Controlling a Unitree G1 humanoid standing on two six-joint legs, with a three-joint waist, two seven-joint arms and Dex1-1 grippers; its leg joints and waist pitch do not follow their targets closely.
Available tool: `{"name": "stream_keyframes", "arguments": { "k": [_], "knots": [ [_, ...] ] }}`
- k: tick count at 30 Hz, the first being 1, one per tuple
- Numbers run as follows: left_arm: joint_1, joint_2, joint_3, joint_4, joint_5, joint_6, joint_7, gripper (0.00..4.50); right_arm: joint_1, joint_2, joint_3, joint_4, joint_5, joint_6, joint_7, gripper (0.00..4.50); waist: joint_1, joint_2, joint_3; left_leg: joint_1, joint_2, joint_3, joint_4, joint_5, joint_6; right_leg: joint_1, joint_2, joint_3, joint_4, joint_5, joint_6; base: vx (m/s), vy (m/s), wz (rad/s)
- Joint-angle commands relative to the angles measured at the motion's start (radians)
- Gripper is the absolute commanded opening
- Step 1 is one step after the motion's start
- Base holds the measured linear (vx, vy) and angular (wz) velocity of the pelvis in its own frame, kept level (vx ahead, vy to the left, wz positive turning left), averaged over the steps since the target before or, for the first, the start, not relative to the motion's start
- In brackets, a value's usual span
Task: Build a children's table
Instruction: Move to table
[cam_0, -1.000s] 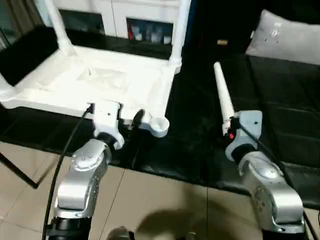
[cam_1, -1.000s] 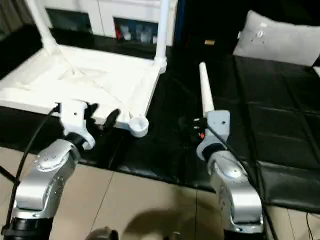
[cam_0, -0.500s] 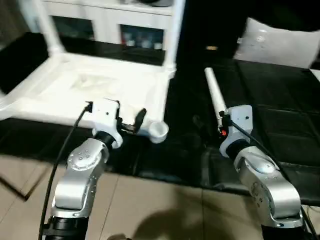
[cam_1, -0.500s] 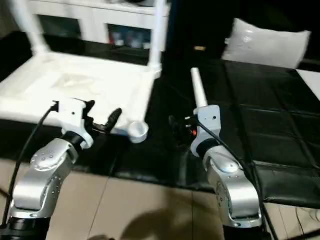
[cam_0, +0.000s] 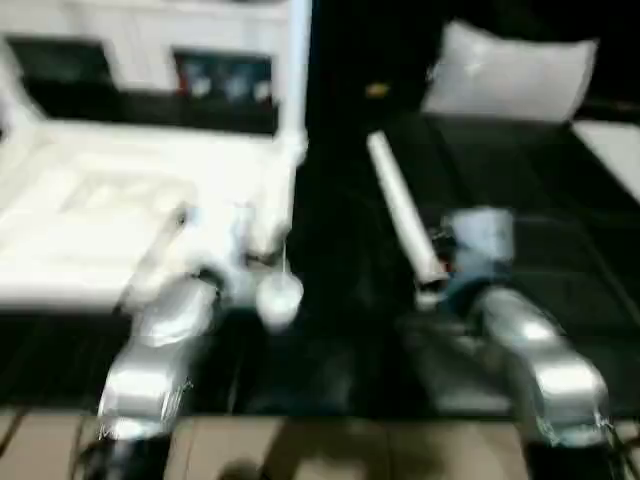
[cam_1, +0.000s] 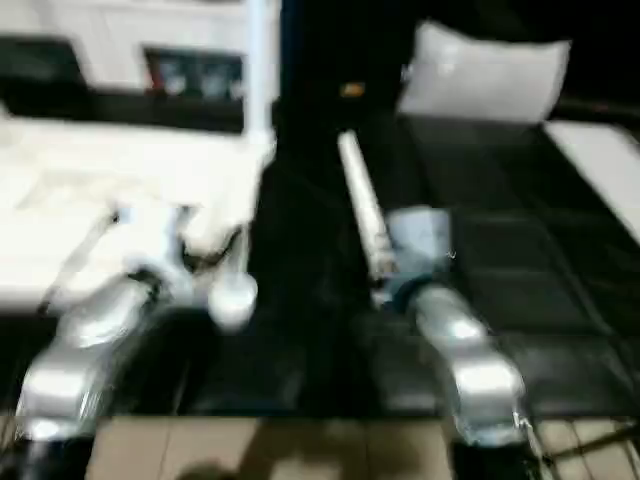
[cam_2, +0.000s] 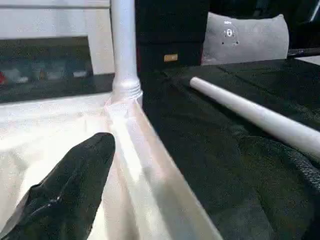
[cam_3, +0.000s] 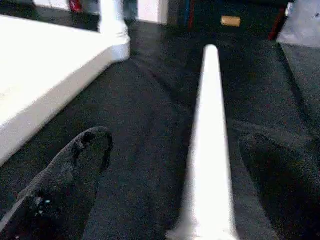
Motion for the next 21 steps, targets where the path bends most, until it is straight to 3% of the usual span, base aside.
{"name": "stream_keyframes", "arguments": {
  "k": [1, 2, 3, 4, 5, 6, 7, 8, 9, 10, 11, 13, 14, 15, 16, 18, 19, 20, 21],
  "knots": [
    [-0.009, -0.013, -0.026, -0.007, 0.002, 0.005, -0.009, 4.46, -0.018, -0.023, -0.023, 0.027, -0.018, 0.027, -0.010, 4.50, -0.009, -0.022, -0.042, 0.031, 0.062, -0.010, -0.101, -0.101, 0.284, 0.030, -0.038, 0.044, -0.106, 0.044, -0.010, 0.028, -0.084, 0.02],
    [-0.010, -0.010, -0.028, -0.007, 0.001, 0.005, -0.007, 4.46, -0.029, -0.024, -0.026, 0.036, -0.019, 0.035, -0.012, 4.50, 0.034, -0.038, -0.042, -0.030, -0.002, 0.013, -0.007, -0.109, 0.192, 0.127, -0.140, 0.132, -0.191, -0.296, -0.065, 0.027, -0.088, 0.01],
    [-0.010, -0.010, -0.029, -0.007, 0.001, 0.005, -0.007, 4.46, -0.033, -0.025, -0.027, 0.039, -0.019, 0.039, -0.013, 4.50, 0.047, -0.034, -0.048, -0.040, 0.013, -0.003, 0.016, -0.051, 0.151, 0.148, -0.170, 0.151, -0.202, -0.395, -0.113, 0.027, -0.088, 0.01],
    [-0.010, -0.005, -0.031, -0.008, 0.000, 0.005, -0.004, 4.46, -0.054, -0.037, -0.021, 0.056, -0.036, 0.054, -0.017, 4.50, 0.052, -0.033, -0.052, -0.074, 0.017, -0.015, 0.020, 0.032, 0.100, 0.179, -0.153, 0.138, -0.186, -0.391, -0.172, 0.054, -0.056, -0.04],
    [-0.008, -0.004, -0.029, -0.009, -0.002, 0.007, -0.004, 4.46, -0.063, -0.039, -0.022, 0.059, -0.036, 0.059, -0.015, 4.50, 0.043, -0.023, -0.036, -0.080, 0.028, -0.017, -0.008, 0.091, 0.070, 0.171, -0.126, 0.106, -0.185, -0.332, -0.225, 0.062, -0.023, -0.06],
    [-0.008, -0.004, -0.028, -0.009, -0.003, 0.007, -0.005, 4.46, -0.071, -0.041, -0.023, 0.063, -0.034, 0.067, -0.015, 4.50, 0.036, 0.016, -0.035, -0.042, 0.058, -0.013, -0.077, 0.110, 0.061, 0.142, -0.085, 0.055, -0.180, -0.300, -0.246, 0.062, -0.023, -0.06],
    [-0.008, -0.004, -0.026, -0.010, -0.013, -0.002, -0.018, 4.46, -0.093, -0.048, -0.020, 0.078, -0.037, 0.079, -0.014, 4.50, 0.020, 0.029, -0.027, -0.041, 0.070, -0.019, -0.108, 0.099, 0.064, 0.126, -0.044, 0.026, -0.158, -0.260, -0.229, 0.077, 0.023, -0.02],
    [-0.010, 0.002, -0.027, -0.012, -0.025, -0.003, -0.038, 4.46, -0.118, -0.055, -0.017, 0.097, -0.040, 0.091, -0.016, 4.50, -0.009, 0.043, -0.050, 0.046, 0.102, -0.050, -0.111, 0.152, 0.103, 0.068, -0.001, -0.002, -0.101, -0.060, -0.211, 0.095, 0.046, -0.03],
    [-0.014, 0.012, -0.033, -0.012, -0.028, 0.002, -0.055, 4.46, -0.139, -0.059, -0.016, 0.114, -0.041, 0.107, -0.019, 4.50, -0.022, 0.042, -0.061, 0.064, 0.108, -0.073, -0.093, 0.326, 0.178, 0.050, -0.009, -0.006, -0.077, 0.115, -0.204, 0.095, 0.046, -0.03],
    [-0.015, 0.016, -0.035, -0.013, -0.029, 0.004, -0.060, 4.46, -0.145, -0.059, -0.016, 0.119, -0.041, 0.112, -0.020, 4.50, -0.023, 0.036, -0.060, 0.061, 0.102, -0.067, -0.078, 0.399, 0.206, 0.042, -0.018, 0.003, -0.082, 0.178, -0.204, 0.077, 0.044, 0.00],
    [-0.017, 0.036, -0.047, -0.012, -0.024, 0.001, -0.088, 4.46, -0.172, -0.067, -0.010, 0.147, -0.046, 0.133, -0.020, 4.50, -0.004, 0.017, -0.069, 0.012, 0.068, -0.036, -0.059, 0.546, 0.212, 0.080, -0.049, 0.038, -0.072, 0.390, -0.231, 0.000, 0.000, 0.00],
    [-0.023, 0.069, -0.067, -0.014, -0.027, -0.006, -0.137, 4.46, -0.217, -0.073, -0.008, 0.193, -0.042, 0.169, -0.008, 4.50, 0.000, 0.015, -0.077, 0.000, 0.060, -0.034, -0.054, 0.644, 0.179, 0.085, -0.046, 0.045, -0.058, 0.528, -0.239, 0.000, 0.000, 0.00],
    [-0.038, 0.095, -0.080, -0.011, -0.042, 0.000, -0.183, 4.46, -0.269, -0.071, -0.014, 0.247, -0.029, 0.195, 0.013, 4.50, 0.002, 0.015, -0.077, 0.000, 0.061, -0.031, -0.054, 0.639, 0.139, 0.081, -0.041, 0.042, -0.058, 0.553, -0.239, 0.000, 0.000, 0.00],
    [-0.042, 0.100, -0.083, -0.011, -0.045, 0.002, -0.192, 4.46, -0.279, -0.071, -0.015, 0.257, -0.027, 0.200, 0.017, 4.50, 0.001, 0.014, -0.069, -0.008, 0.062, -0.028, -0.064, 0.537, 0.111, 0.081, -0.046, 0.039, -0.065, 0.484, -0.258, 0.000, 0.000, 0.00],
    [-0.075, 0.138, -0.104, 0.009, -0.049, 0.008, -0.253, 4.46, -0.358, -0.071, -0.008, 0.356, -0.041, 0.225, 0.015, 4.50, 0.004, 0.016, -0.064, -0.010, 0.066, -0.025, -0.070, 0.468, 0.100, 0.082, -0.051, 0.039, -0.071, 0.431, -0.268, 0.000, 0.000, 0.00],
    [-0.098, 0.162, -0.116, 0.026, -0.051, 0.011, -0.295, 4.46, -0.413, -0.074, 0.006, 0.428, -0.060, 0.239, 0.012, 4.50, 0.002, 0.017, -0.047, -0.010, 0.080, -0.017, -0.090, 0.195, 0.053, 0.083, -0.065, 0.043, -0.093, 0.208, -0.306, -0.072, -0.038, 0.01],
    [-0.124, 0.191, -0.132, 0.043, -0.056, 0.015, -0.351, 4.46, -0.477, -0.073, 0.011, 0.523, -0.071, 0.250, 0.005, 4.50, 0.000, 0.012, -0.046, -0.008, 0.084, -0.015, -0.098, 0.111, 0.029, 0.087, -0.069, 0.045, -0.099, 0.134, -0.314, -0.081, -0.046, 0.00],
    [-0.130, 0.198, -0.136, 0.046, -0.059, 0.018, -0.366, 4.46, -0.493, -0.073, 0.012, 0.548, -0.072, 0.252, 0.004, 4.50, -0.001, 0.014, -0.042, -0.004, 0.082, -0.015, -0.102, 0.067, 0.012, 0.083, -0.068, 0.045, -0.102, 0.081, -0.317, -0.081, -0.051, 0.00],
    [-0.141, 0.209, -0.143, 0.051, -0.064, 0.025, -0.390, 4.46, -0.519, -0.072, 0.015, 0.587, -0.075, 0.254, 0.005, 4.50, 0.000, 0.010, -0.034, -0.004, 0.084, -0.008, -0.109, -0.021, -0.014, 0.084, -0.073, 0.049, -0.115, -0.021, -0.301, -0.081, -0.051, 0.00]
  ]
}}
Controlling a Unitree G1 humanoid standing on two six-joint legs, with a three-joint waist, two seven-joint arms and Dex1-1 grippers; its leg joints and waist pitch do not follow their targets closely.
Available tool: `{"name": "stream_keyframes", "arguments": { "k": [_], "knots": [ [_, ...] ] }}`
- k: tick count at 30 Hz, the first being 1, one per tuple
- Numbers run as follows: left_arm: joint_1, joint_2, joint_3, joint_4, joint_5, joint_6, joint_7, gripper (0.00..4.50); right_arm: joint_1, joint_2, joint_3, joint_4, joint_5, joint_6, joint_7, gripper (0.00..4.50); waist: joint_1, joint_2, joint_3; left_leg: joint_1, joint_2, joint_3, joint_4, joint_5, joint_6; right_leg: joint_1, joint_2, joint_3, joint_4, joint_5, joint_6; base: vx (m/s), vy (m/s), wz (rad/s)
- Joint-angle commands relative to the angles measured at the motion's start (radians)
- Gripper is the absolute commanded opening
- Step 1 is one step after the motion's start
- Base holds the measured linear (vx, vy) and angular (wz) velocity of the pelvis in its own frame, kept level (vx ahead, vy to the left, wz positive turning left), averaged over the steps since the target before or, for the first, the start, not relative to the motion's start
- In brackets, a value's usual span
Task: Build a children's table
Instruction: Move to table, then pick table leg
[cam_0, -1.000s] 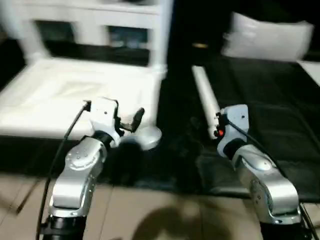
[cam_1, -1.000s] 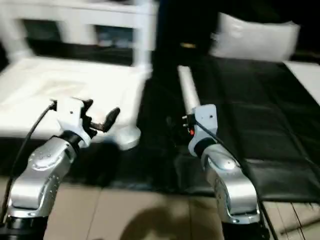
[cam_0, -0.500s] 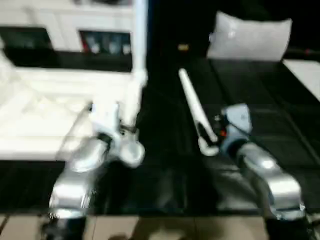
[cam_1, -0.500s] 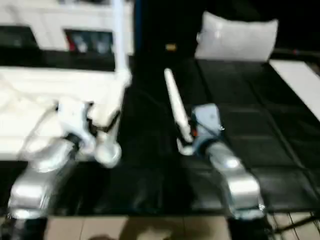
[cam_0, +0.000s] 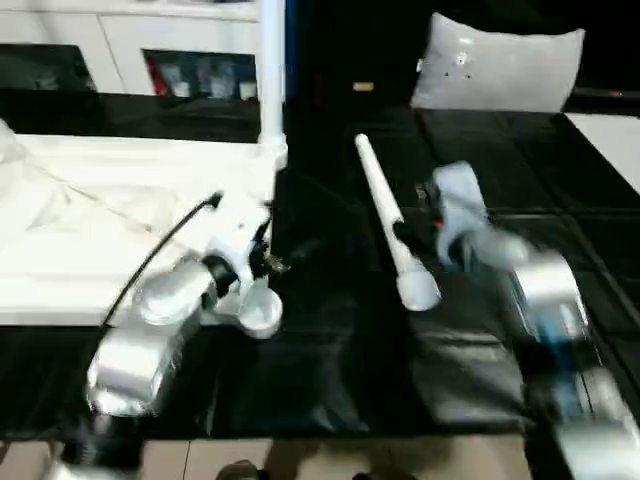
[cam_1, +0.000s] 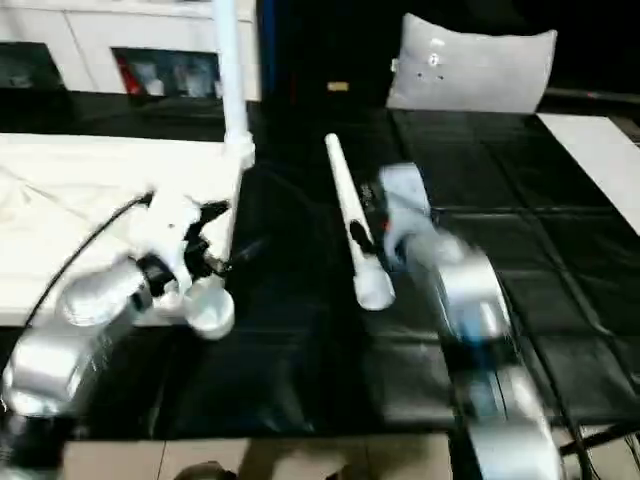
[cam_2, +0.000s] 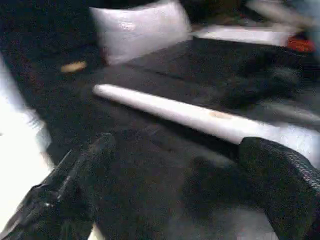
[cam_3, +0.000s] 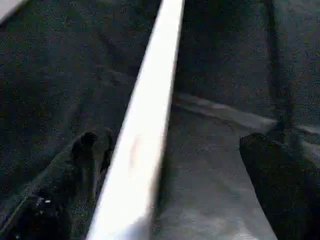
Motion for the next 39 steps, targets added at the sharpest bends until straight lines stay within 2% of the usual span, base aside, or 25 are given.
{"name": "stream_keyframes", "arguments": {
  "k": [1, 2, 3, 4, 5, 6, 7, 10, 11, 13, 15, 17, 19, 22, 24, 25, 33, 34, 37, 39],
  "knots": [
    [-0.013, 0.017, -0.024, 0.014, -0.015, 0.023, -0.057, 4.46, -0.030, -0.002, 0.003, 0.073, -0.008, 0.016, 0.002, 4.50, 0.006, 0.002, -0.045, 0.016, 0.071, -0.003, -0.084, -0.087, 0.006, 0.058, -0.094, 0.052, -0.082, -0.111, -0.269, -0.073, -0.062, 0.05],
    [-0.022, 0.026, -0.032, 0.019, -0.016, 0.025, -0.078, 4.46, -0.051, 0.002, 0.000, 0.106, -0.003, 0.014, 0.007, 4.50, 0.009, 0.003, -0.044, 0.024, 0.076, 0.005, -0.087, -0.121, -0.013, 0.050, -0.095, 0.054, -0.088, -0.169, -0.256, -0.052, -0.060, 0.04],
    [-0.036, 0.038, -0.042, 0.027, -0.018, 0.027, -0.105, 4.46, -0.078, 0.009, -0.007, 0.152, 0.006, 0.009, 0.016, 4.50, 0.009, 0.001, -0.044, 0.019, 0.076, 0.008, -0.094, -0.131, -0.027, 0.052, -0.092, 0.053, -0.088, -0.200, -0.240, -0.052, -0.060, 0.04],
    [-0.051, 0.051, -0.053, 0.034, -0.023, 0.031, -0.134, 4.46, -0.109, 0.016, -0.009, 0.209, 0.011, 0.004, 0.026, 4.50, 0.011, 0.002, -0.046, 0.021, 0.078, 0.010, -0.095, -0.133, -0.031, 0.051, -0.092, 0.053, -0.089, -0.204, -0.233, 0.000, 0.000, 0.00],
    [-0.073, 0.070, -0.068, 0.043, -0.032, 0.033, -0.176, 4.46, -0.148, 0.023, -0.005, 0.294, 0.008, -0.009, 0.041, 4.50, 0.013, 0.007, -0.051, 0.019, 0.081, 0.012, -0.095, -0.114, -0.036, 0.052, -0.091, 0.053, -0.084, -0.173, -0.231, 0.000, 0.000, 0.00],
    [-0.084, 0.079, -0.074, 0.045, -0.042, 0.039, -0.200, 4.46, -0.170, 0.027, -0.006, 0.347, 0.008, -0.017, 0.049, 4.50, 0.012, 0.008, -0.053, 0.022, 0.080, 0.018, -0.095, -0.108, -0.041, 0.045, -0.087, 0.051, -0.082, -0.147, -0.240, 0.000, 0.000, 0.00],
    [-0.094, 0.089, -0.079, 0.045, -0.056, 0.050, -0.224, 4.46, -0.193, 0.034, -0.014, 0.407, 0.012, -0.027, 0.058, 4.50, 0.014, 0.006, -0.055, 0.019, 0.082, 0.020, -0.095, -0.100, -0.043, 0.049, -0.088, 0.051, -0.079, -0.123, -0.244, 0.000, 0.000, 0.00],
    [-0.105, 0.098, -0.085, 0.049, -0.061, 0.058, -0.249, 4.49, -0.219, 0.040, -0.020, 0.495, 0.011, -0.044, 0.076, 4.32, 0.021, 0.010, -0.062, 0.014, 0.083, 0.025, -0.094, -0.046, -0.037, 0.054, -0.085, 0.050, -0.069, -0.008, -0.263, 0.000, 0.000, 0.00],
    [-0.109, 0.100, -0.088, 0.053, -0.056, 0.057, -0.254, 4.50, -0.227, 0.043, -0.023, 0.528, 0.011, -0.054, 0.082, 4.22, 0.022, 0.004, -0.065, 0.010, 0.083, 0.026, -0.094, -0.008, -0.027, 0.056, -0.083, 0.048, -0.063, 0.054, -0.274, 0.000, 0.000, 0.00],
    [-0.112, 0.102, -0.091, 0.057, -0.055, 0.058, -0.261, 4.50, -0.241, 0.047, -0.037, 0.572, 0.018, -0.064, 0.087, 4.11, 0.025, 0.005, -0.068, 0.010, 0.084, 0.027, -0.091, 0.017, -0.018, 0.057, -0.084, 0.047, -0.058, 0.089, -0.280, 0.000, 0.000, 0.00],
    [-0.111, 0.107, -0.098, 0.057, -0.056, 0.059, -0.269, 4.50, -0.260, 0.050, -0.046, 0.619, 0.025, -0.067, 0.102, 3.81, 0.026, 0.004, -0.074, 0.007, 0.083, 0.028, -0.087, 0.057, 0.005, 0.058, -0.081, 0.045, -0.052, 0.154, -0.292, 0.000, 0.000, 0.00],
    [-0.109, 0.111, -0.100, 0.053, -0.060, 0.063, -0.275, 4.50, -0.272, 0.051, -0.047, 0.646, 0.025, -0.071, 0.108, 3.75, 0.025, 0.005, -0.076, 0.004, 0.082, 0.029, -0.084, 0.084, 0.023, 0.056, -0.080, 0.043, -0.048, 0.194, -0.304, 0.000, 0.000, 0.00],
    [-0.109, 0.115, -0.102, 0.047, -0.068, 0.069, -0.283, 4.50, -0.287, 0.049, -0.041, 0.683, 0.017, -0.078, 0.116, 3.57, 0.026, 0.002, -0.073, 0.003, 0.084, 0.031, -0.085, 0.061, 0.031, 0.053, -0.081, 0.044, -0.051, 0.176, -0.309, 0.000, 0.000, 0.00],
    [-0.115, 0.113, -0.101, 0.050, -0.067, 0.069, -0.286, 4.50, -0.301, 0.043, -0.039, 0.715, 0.009, -0.089, 0.125, 3.27, 0.027, 0.005, -0.070, 0.005, 0.088, 0.031, -0.089, 0.020, 0.015, 0.052, -0.083, 0.043, -0.055, 0.111, -0.305, 0.000, 0.000, 0.00],
    [-0.116, 0.111, -0.100, 0.051, -0.067, 0.067, -0.287, 4.50, -0.307, 0.040, -0.041, 0.724, 0.006, -0.091, 0.131, 3.16, 0.027, 0.004, -0.070, 0.004, 0.088, 0.032, -0.089, 0.014, 0.010, 0.052, -0.083, 0.044, -0.056, 0.102, -0.301, 0.000, 0.000, 0.00],
    [-0.117, 0.110, -0.099, 0.051, -0.067, 0.068, -0.288, 4.50, -0.311, 0.038, -0.042, 0.729, 0.005, -0.093, 0.136, 2.94, 0.028, 0.004, -0.069, 0.004, 0.088, 0.032, -0.089, 0.012, 0.009, 0.052, -0.084, 0.044, -0.057, 0.098, -0.299, 0.000, 0.000, 0.00],
    [-0.121, 0.109, -0.100, 0.059, -0.068, 0.065, -0.287, 4.50, -0.333, 0.020, -0.040, 0.771, -0.002, -0.113, 0.159, 2.34, 0.030, 0.005, -0.070, 0.003, 0.088, 0.032, -0.088, 0.019, 0.008, 0.052, -0.083, 0.045, -0.056, 0.110, -0.301, 0.000, 0.000, 0.00],
    [-0.122, 0.110, -0.100, 0.061, -0.067, 0.065, -0.285, 4.50, -0.334, 0.016, -0.041, 0.773, -0.003, -0.113, 0.164, 2.15, 0.029, 0.005, -0.071, 0.003, 0.087, 0.032, -0.088, 0.020, 0.009, 0.053, -0.083, 0.044, -0.055, 0.111, -0.300, 0.000, 0.000, 0.00],
    [-0.120, 0.108, -0.097, 0.064, -0.061, 0.068, -0.276, 4.50, -0.332, 0.010, -0.044, 0.767, 0.000, -0.112, 0.185, 2.00, 0.030, -0.001, -0.074, 0.002, 0.088, 0.033, -0.087, 0.023, 0.014, 0.054, -0.082, 0.043, -0.055, 0.109, -0.300, 0.000, 0.000, 0.00],
    [-0.118, 0.104, -0.093, 0.064, -0.060, 0.069, -0.267, 4.50, -0.327, 0.007, -0.043, 0.762, 0.001, -0.112, 0.195, 1.89, 0.030, 0.000, -0.072, 0.001, 0.088, 0.033, -0.087, 0.026, 0.018, 0.054, -0.083, 0.043, -0.055, 0.107, -0.299, 0.000, 0.000, 0.00]
  ]
}}
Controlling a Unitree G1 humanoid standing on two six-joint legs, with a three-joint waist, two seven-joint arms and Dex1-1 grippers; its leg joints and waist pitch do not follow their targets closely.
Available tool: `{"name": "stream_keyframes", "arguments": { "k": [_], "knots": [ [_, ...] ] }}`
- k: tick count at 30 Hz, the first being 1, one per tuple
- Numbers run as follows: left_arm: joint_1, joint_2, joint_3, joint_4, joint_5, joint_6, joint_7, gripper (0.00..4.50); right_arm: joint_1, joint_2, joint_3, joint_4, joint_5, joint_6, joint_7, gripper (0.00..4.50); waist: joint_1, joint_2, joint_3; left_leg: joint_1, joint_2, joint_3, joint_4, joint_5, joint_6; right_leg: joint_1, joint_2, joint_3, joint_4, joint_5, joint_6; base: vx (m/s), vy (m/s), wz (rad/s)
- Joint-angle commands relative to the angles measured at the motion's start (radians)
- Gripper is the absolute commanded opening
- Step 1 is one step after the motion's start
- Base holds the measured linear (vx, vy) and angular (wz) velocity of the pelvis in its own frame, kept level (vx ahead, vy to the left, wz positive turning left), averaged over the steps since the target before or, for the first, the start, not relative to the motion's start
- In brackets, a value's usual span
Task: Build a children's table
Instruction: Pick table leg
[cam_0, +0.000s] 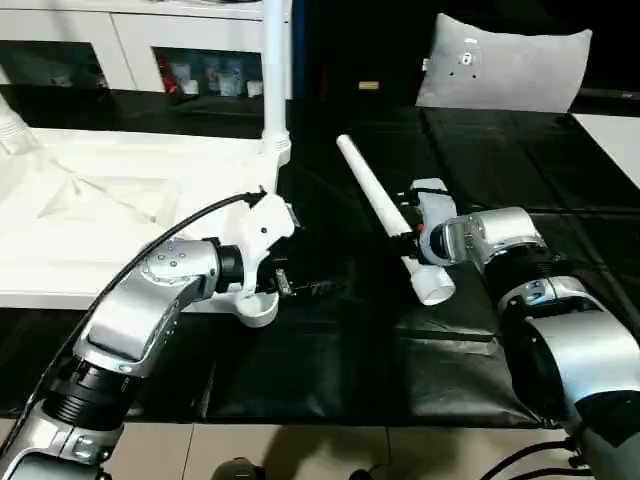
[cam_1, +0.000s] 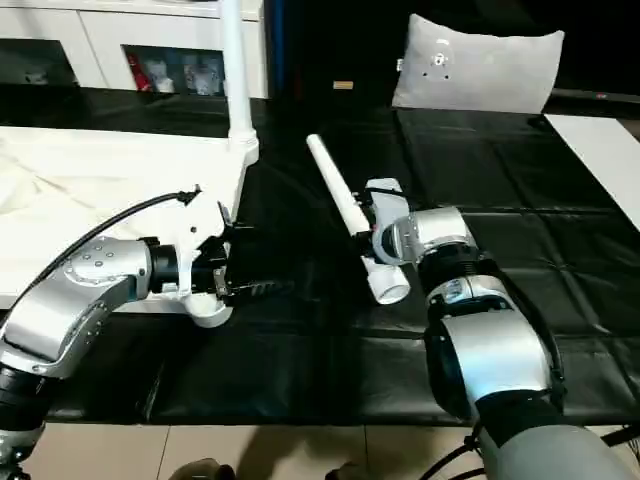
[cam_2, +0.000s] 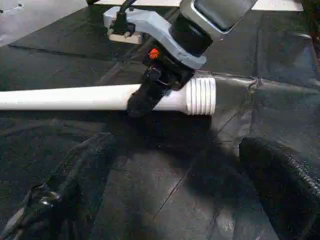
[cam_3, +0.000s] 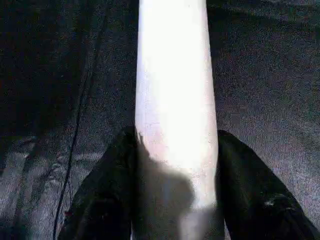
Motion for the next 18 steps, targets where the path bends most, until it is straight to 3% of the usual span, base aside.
{"name": "stream_keyframes", "arguments": {
  "k": [1, 6, 7, 8, 9, 12, 13, 15, 16, 17, 18],
  "knots": [
    [-0.011, -0.002, 0.008, 0.006, 0.006, 0.008, 0.011, 4.50, -0.008, -0.014, -0.008, -0.005, 0.005, 0.001, 0.018, 1.87, 0.006, 0.002, -0.077, 0.005, 0.059, -0.004, -0.059, -0.008, 0.028, 0.069, -0.086, 0.051, -0.056, 0.099, -0.291, 0.000, 0.000, 0.00],
    [0.018, -0.013, 0.025, -0.010, 0.000, 0.017, 0.041, 4.50, 0.035, -0.024, -0.012, -0.057, 0.015, 0.000, 0.028, 1.84, 0.008, 0.003, -0.080, 0.004, 0.059, -0.005, -0.057, 0.004, 0.033, 0.071, -0.086, 0.050, -0.054, 0.119, -0.293, 0.000, 0.000, 0.00],
    [0.028, -0.026, 0.038, -0.012, 0.002, 0.022, 0.071, 4.50, 0.064, -0.026, -0.035, -0.103, 0.034, -0.029, 0.025, 1.84, 0.009, 0.004, -0.082, 0.005, 0.059, -0.005, -0.057, 0.008, 0.034, 0.071, -0.085, 0.050, -0.053, 0.125, -0.293, 0.000, 0.000, 0.00],
    [0.034, -0.044, 0.055, -0.008, 0.006, 0.027, 0.112, 4.50, 0.097, -0.028, -0.073, -0.157, 0.063, -0.073, 0.020, 1.84, 0.011, 0.005, -0.075, 0.001, 0.060, -0.003, -0.057, 0.004, 0.038, 0.070, -0.086, 0.053, -0.057, 0.138, -0.285, 0.000, 0.000, 0.00],
    [0.031, -0.073, 0.076, 0.006, 0.013, 0.023, 0.164, 4.50, 0.132, -0.026, -0.099, -0.227, 0.093, -0.124, 0.045, 1.84, 0.016, 0.015, -0.076, 0.005, 0.060, -0.007, -0.057, -0.002, 0.035, 0.070, -0.088, 0.052, -0.055, 0.143, -0.282, 0.000, 0.000, 0.00],
    [0.022, -0.139, 0.119, 0.029, 0.009, -0.001, 0.257, 4.50, 0.204, -0.014, -0.162, -0.392, 0.164, -0.209, 0.104, 1.84, 0.023, 0.006, -0.085, 0.008, 0.062, -0.005, -0.055, -0.010, 0.049, 0.073, -0.086, 0.052, -0.057, 0.159, -0.279, 0.000, 0.000, 0.00],
    [0.018, -0.150, 0.126, 0.030, 0.004, -0.005, 0.268, 4.50, 0.213, -0.012, -0.182, -0.419, 0.190, -0.189, 0.118, 1.84, 0.023, 0.005, -0.083, 0.006, 0.061, -0.006, -0.056, -0.008, 0.055, 0.074, -0.084, 0.052, -0.058, 0.158, -0.280, 0.000, 0.000, 0.00],
    [-0.001, -0.194, 0.154, 0.033, -0.022, -0.008, 0.306, 4.50, 0.247, -0.001, -0.257, -0.523, 0.294, -0.130, 0.180, 1.84, 0.026, -0.005, -0.085, 0.007, 0.062, -0.005, -0.057, -0.009, 0.068, 0.073, -0.084, 0.050, -0.061, 0.126, -0.282, 0.000, 0.000, 0.00],
    [-0.033, -0.237, 0.190, 0.043, -0.060, -0.001, 0.341, 4.50, 0.279, 0.012, -0.313, -0.605, 0.385, -0.089, 0.234, 1.84, 0.029, -0.003, -0.083, 0.008, 0.060, -0.003, -0.057, -0.014, 0.072, 0.073, -0.082, 0.052, -0.063, 0.118, -0.279, 0.000, 0.000, 0.00],
    [-0.033, -0.237, 0.190, 0.043, -0.060, -0.001, 0.341, 4.50, 0.279, 0.012, -0.313, -0.605, 0.385, -0.089, 0.234, 1.84, 0.036, -0.004, -0.078, 0.009, 0.062, -0.002, -0.057, -0.027, 0.080, 0.071, -0.084, 0.054, -0.065, 0.108, -0.278, 0.000, 0.000, 0.00],
    [-0.092, -0.310, 0.255, 0.057, -0.128, -0.005, 0.396, 4.50, 0.332, 0.033, -0.377, -0.717, 0.513, -0.056, 0.321, 1.84, 0.035, -0.004, -0.079, 0.008, 0.063, -0.005, -0.059, -0.024, 0.082, 0.070, -0.083, 0.050, -0.064, 0.095, -0.279, 0.000, 0.000, 0.00]
  ]
}}
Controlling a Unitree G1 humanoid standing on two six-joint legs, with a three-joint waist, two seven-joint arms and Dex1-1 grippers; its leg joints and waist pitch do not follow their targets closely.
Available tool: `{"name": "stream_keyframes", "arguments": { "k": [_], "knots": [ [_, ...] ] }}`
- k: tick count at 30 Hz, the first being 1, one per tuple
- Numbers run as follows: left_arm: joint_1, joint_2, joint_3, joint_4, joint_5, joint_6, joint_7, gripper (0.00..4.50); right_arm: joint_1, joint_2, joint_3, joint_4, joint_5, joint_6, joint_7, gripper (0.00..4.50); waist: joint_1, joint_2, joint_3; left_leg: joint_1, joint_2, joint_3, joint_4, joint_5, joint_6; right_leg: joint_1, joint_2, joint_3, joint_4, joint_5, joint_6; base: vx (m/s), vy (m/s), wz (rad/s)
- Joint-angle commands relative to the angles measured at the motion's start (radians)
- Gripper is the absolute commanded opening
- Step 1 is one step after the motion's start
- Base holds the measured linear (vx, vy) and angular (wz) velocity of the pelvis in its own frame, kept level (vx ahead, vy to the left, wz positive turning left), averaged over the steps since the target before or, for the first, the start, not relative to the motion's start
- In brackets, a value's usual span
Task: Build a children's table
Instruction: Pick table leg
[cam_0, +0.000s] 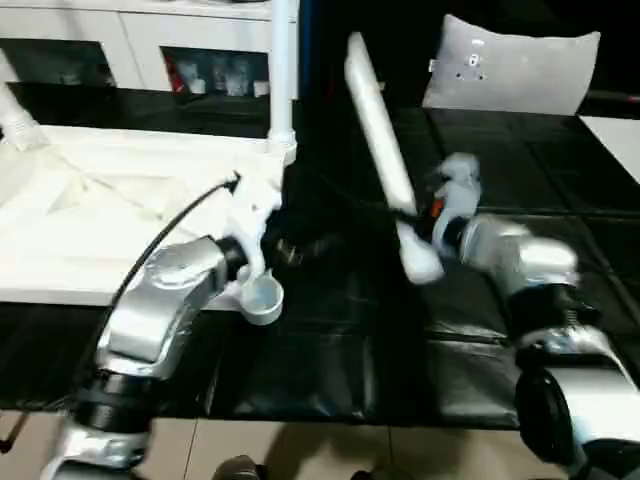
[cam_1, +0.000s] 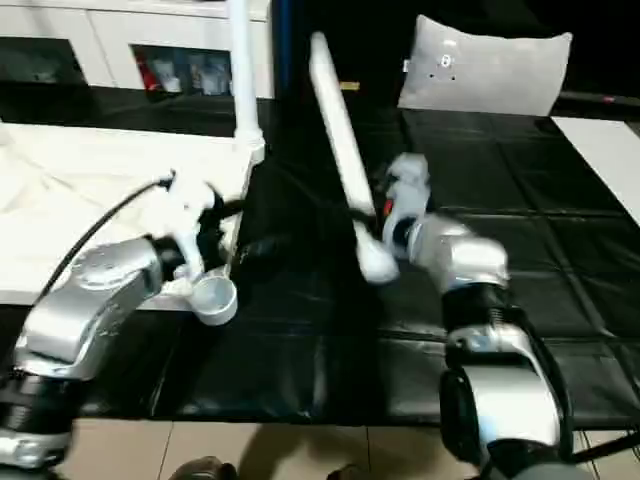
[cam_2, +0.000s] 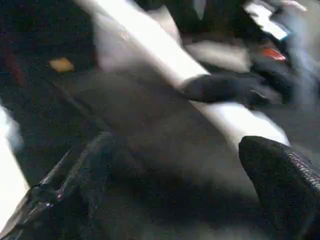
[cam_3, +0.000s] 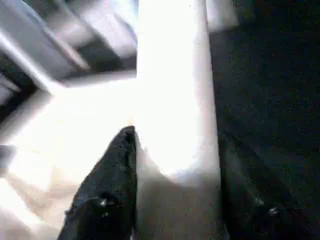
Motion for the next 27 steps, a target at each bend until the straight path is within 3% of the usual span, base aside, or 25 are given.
{"name": "stream_keyframes", "arguments": {
  "k": [1, 3, 4, 5, 8, 9, 10, 11, 12, 15, 21, 24, 26, 27],
  "knots": [
    [-0.065, -0.050, 0.073, 0.001, -0.072, -0.010, 0.062, 4.50, 0.040, 0.017, -0.069, -0.119, 0.143, 0.034, 0.098, 1.84, 0.005, -0.003, -0.079, 0.010, 0.056, -0.004, -0.058, -0.034, 0.084, 0.071, -0.082, 0.053, -0.068, 0.090, -0.273, 0.000, 0.000, 0.00],
    [-0.088, -0.078, 0.099, 0.004, -0.104, -0.010, 0.081, 4.50, 0.061, 0.025, -0.083, -0.155, 0.187, 0.041, 0.129, 1.84, 0.011, -0.006, -0.081, 0.006, 0.062, -0.009, -0.058, -0.023, 0.091, 0.072, -0.090, 0.049, -0.065, 0.094, -0.284, 0.000, 0.000, 0.00],
    [-0.133, -0.123, 0.135, -0.002, -0.182, 0.021, 0.094, 4.50, 0.103, 0.040, -0.104, -0.223, 0.280, 0.066, 0.176, 1.84, 0.012, -0.007, -0.084, 0.007, 0.059, -0.005, -0.057, -0.024, 0.089, 0.070, -0.089, 0.049, -0.067, 0.074, -0.281, 0.000, 0.000, 0.00],
    [-0.149, -0.142, 0.146, -0.008, -0.212, 0.041, 0.093, 4.50, 0.124, 0.046, -0.109, -0.255, 0.323, 0.076, 0.187, 1.84, 0.019, -0.006, -0.086, 0.006, 0.059, -0.006, -0.055, -0.025, 0.086, 0.073, -0.093, 0.048, -0.068, 0.059, -0.283, 0.000, 0.000, 0.00],
    [-0.185, -0.175, 0.165, -0.011, -0.277, 0.080, 0.092, 4.50, 0.152, 0.057, -0.116, -0.301, 0.382, 0.092, 0.205, 1.84, 0.021, -0.011, -0.080, 0.004, 0.057, -0.005, -0.057, -0.029, 0.081, 0.067, -0.089, 0.048, -0.074, 0.009, -0.264, 0.000, 0.000, 0.00],
    [-0.204, -0.193, 0.174, -0.010, -0.314, 0.103, 0.094, 4.50, 0.168, 0.061, -0.102, -0.324, 0.386, 0.088, 0.218, 1.84, 0.022, -0.007, -0.078, 0.003, 0.057, -0.007, -0.059, -0.040, 0.072, 0.066, -0.090, 0.047, -0.079, -0.030, -0.252, 0.000, 0.000, 0.00],
    [-0.204, -0.193, 0.174, -0.010, -0.314, 0.103, 0.094, 4.50, 0.168, 0.061, -0.102, -0.324, 0.386, 0.088, 0.218, 1.84, 0.021, -0.009, -0.078, 0.004, 0.056, -0.005, -0.058, -0.043, 0.068, 0.065, -0.088, 0.048, -0.081, -0.041, -0.246, 0.000, 0.000, 0.00],
    [-0.221, -0.214, 0.182, -0.017, -0.369, 0.140, 0.091, 4.50, 0.188, 0.067, -0.089, -0.364, 0.389, 0.102, 0.227, 1.84, 0.023, -0.003, -0.084, 0.006, 0.056, -0.006, -0.057, -0.042, 0.059, 0.067, -0.089, 0.048, -0.080, -0.053, -0.239, 0.000, 0.000, 0.00],
    [-0.231, -0.228, 0.184, -0.023, -0.403, 0.166, 0.087, 4.50, 0.204, 0.072, -0.080, -0.396, 0.395, 0.116, 0.231, 1.84, 0.024, -0.008, -0.082, 0.002, 0.055, -0.005, -0.058, -0.038, 0.054, 0.068, -0.088, 0.048, -0.082, -0.049, -0.233, 0.000, 0.000, 0.00],
    [-0.245, -0.244, 0.168, -0.024, -0.414, 0.195, 0.084, 4.50, 0.225, 0.083, -0.076, -0.445, 0.430, 0.146, 0.226, 1.84, 0.024, -0.006, -0.079, 0.002, 0.056, -0.010, -0.060, -0.028, 0.058, 0.067, -0.087, 0.047, -0.081, -0.032, -0.223, 0.000, 0.000, 0.00],
    [-0.246, -0.252, 0.156, -0.027, -0.431, 0.213, 0.102, 4.50, 0.257, 0.085, -0.044, -0.501, 0.464, 0.150, 0.199, 1.84, 0.023, -0.008, -0.076, 0.002, 0.055, -0.010, -0.064, -0.042, 0.042, 0.066, -0.087, 0.048, -0.090, -0.089, -0.187, 0.000, 0.000, 0.00],
    [-0.252, -0.251, 0.154, -0.027, -0.440, 0.223, 0.110, 4.50, 0.260, 0.085, -0.032, -0.518, 0.448, 0.147, 0.193, 1.84, 0.021, -0.006, -0.072, 0.002, 0.055, -0.010, -0.066, -0.043, 0.038, 0.063, -0.085, 0.047, -0.092, -0.087, -0.182, 0.000, 0.000, 0.00],
    [-0.247, -0.244, 0.128, -0.029, -0.401, 0.193, 0.102, 4.50, 0.260, 0.085, 0.049, -0.519, 0.263, -0.003, 0.139, 1.84, 0.019, -0.006, -0.074, 0.001, 0.057, -0.011, -0.066, -0.036, 0.029, 0.062, -0.084, 0.047, -0.089, -0.076, -0.175, 0.000, 0.000, 0.00],
    [-0.247, -0.244, 0.128, -0.029, -0.401, 0.193, 0.102, 4.50, 0.260, 0.085, 0.049, -0.519, 0.263, -0.003, 0.139, 1.84, 0.021, -0.003, -0.082, 0.002, 0.059, -0.012, -0.064, -0.028, 0.022, 0.064, -0.087, 0.046, -0.087, -0.068, -0.173, 0.000, 0.000, 0.00]
  ]
}}
